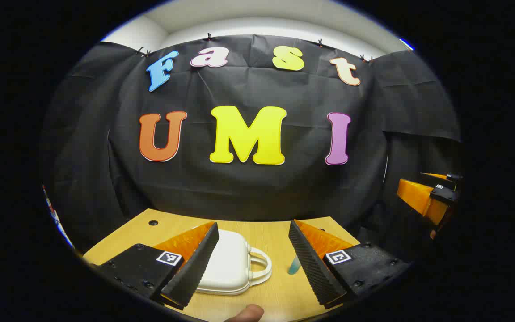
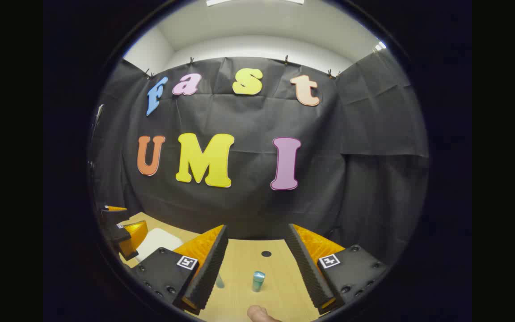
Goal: First open the suitcase, pack the skin care products into it, and then close the suitcase.
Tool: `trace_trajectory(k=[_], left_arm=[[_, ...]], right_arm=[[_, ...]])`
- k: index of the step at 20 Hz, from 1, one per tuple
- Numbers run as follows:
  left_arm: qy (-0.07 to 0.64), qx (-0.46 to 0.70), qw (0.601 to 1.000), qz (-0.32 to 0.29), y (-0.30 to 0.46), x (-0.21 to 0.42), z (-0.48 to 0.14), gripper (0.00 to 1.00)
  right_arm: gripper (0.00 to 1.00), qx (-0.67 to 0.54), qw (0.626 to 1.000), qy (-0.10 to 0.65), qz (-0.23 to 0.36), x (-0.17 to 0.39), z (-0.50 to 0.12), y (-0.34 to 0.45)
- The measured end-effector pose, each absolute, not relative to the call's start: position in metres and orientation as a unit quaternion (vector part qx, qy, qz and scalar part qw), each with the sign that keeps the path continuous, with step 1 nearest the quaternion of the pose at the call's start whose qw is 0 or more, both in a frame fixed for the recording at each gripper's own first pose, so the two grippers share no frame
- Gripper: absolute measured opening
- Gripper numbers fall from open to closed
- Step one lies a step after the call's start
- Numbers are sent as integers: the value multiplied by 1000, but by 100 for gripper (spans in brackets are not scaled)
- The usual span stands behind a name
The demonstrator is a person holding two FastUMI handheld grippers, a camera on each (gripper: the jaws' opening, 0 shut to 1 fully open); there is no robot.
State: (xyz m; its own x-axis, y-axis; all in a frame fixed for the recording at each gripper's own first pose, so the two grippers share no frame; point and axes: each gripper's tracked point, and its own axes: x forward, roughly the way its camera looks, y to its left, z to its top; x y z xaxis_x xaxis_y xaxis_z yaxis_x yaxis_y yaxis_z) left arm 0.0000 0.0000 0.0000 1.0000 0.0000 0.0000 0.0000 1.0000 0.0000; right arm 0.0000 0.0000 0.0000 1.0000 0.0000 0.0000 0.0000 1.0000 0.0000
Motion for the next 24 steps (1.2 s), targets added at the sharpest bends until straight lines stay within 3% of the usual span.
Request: trace_trajectory(k=[15, 24], left_arm=[[-14, 12, 1000, -8, -20, 3, 17, 100], [-9, 25, 1000, 11, -8, 15, -11, 100]], right_arm=[[80, -8, 1000, 6, 6, 6, 3, 2], [80, -17, 1000, 10, 7, 14, 0, -2]])
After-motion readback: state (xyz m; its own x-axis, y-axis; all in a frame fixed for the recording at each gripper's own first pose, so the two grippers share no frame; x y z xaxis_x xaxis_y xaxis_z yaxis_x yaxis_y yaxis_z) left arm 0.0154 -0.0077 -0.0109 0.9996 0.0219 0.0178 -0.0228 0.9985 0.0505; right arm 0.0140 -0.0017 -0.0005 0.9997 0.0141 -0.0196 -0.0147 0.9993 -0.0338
